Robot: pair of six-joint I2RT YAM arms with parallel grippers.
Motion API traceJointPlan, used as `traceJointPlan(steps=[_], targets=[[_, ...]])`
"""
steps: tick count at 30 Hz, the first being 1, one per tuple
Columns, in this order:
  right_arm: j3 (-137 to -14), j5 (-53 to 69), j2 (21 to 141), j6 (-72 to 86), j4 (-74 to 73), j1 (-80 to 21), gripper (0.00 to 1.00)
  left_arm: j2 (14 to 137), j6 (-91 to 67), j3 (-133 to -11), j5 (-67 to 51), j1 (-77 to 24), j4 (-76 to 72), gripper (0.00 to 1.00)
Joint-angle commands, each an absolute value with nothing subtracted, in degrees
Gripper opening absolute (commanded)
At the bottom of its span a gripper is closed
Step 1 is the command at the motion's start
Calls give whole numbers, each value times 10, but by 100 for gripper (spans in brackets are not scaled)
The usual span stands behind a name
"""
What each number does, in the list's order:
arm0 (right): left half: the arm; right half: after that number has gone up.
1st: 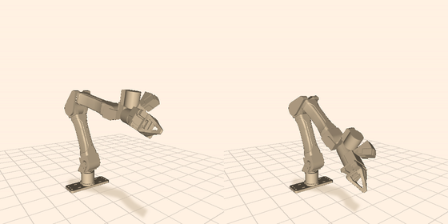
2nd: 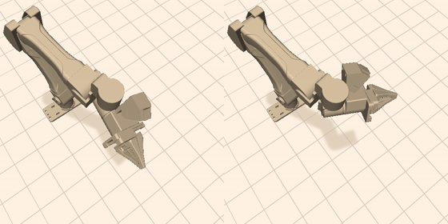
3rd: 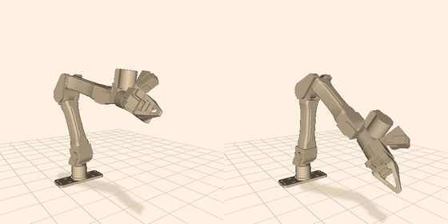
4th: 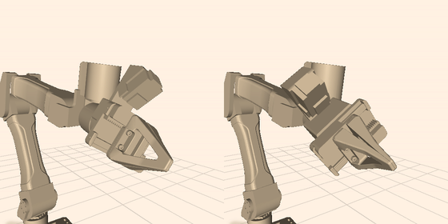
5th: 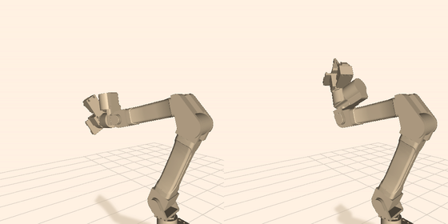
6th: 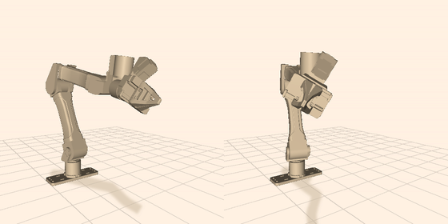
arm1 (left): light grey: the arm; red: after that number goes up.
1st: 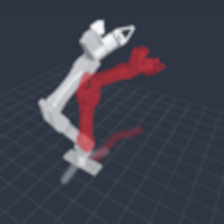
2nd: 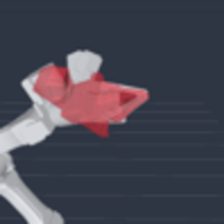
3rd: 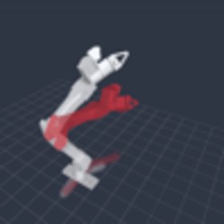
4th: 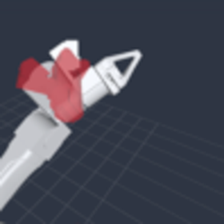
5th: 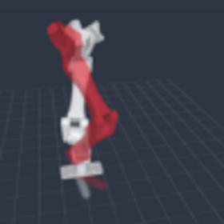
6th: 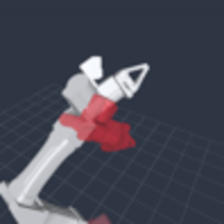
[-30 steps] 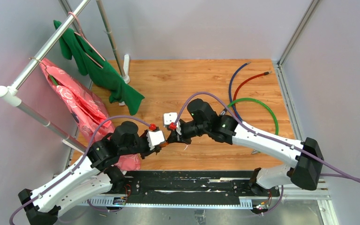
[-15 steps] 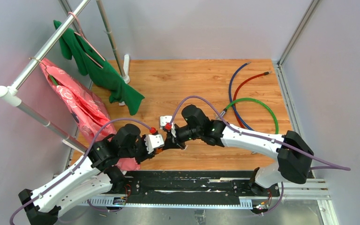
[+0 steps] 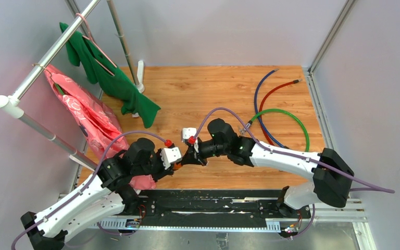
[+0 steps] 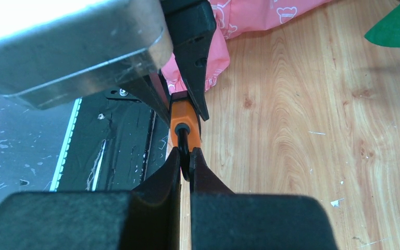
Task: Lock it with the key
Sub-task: Lock the lock.
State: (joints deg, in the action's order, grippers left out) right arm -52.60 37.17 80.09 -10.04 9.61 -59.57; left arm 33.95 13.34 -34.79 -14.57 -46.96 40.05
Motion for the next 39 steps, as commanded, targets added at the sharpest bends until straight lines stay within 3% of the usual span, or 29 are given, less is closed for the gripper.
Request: traceJointPlan(steps=[1,17,26,39], targets=[[-475,352,847,-79,119,-626,0,322,140,-419,-227,-469,-67,0],[-496,332,879,-86,139,-648,0,320,103,-392,-238,-469,-104,0],[-527,314,762,-160,-6,-605,0,284,140,-368,-266,-468,59,0],[-571,249,657,-210,-86,-604,24,288,172,-352,-293,-469,130,0]])
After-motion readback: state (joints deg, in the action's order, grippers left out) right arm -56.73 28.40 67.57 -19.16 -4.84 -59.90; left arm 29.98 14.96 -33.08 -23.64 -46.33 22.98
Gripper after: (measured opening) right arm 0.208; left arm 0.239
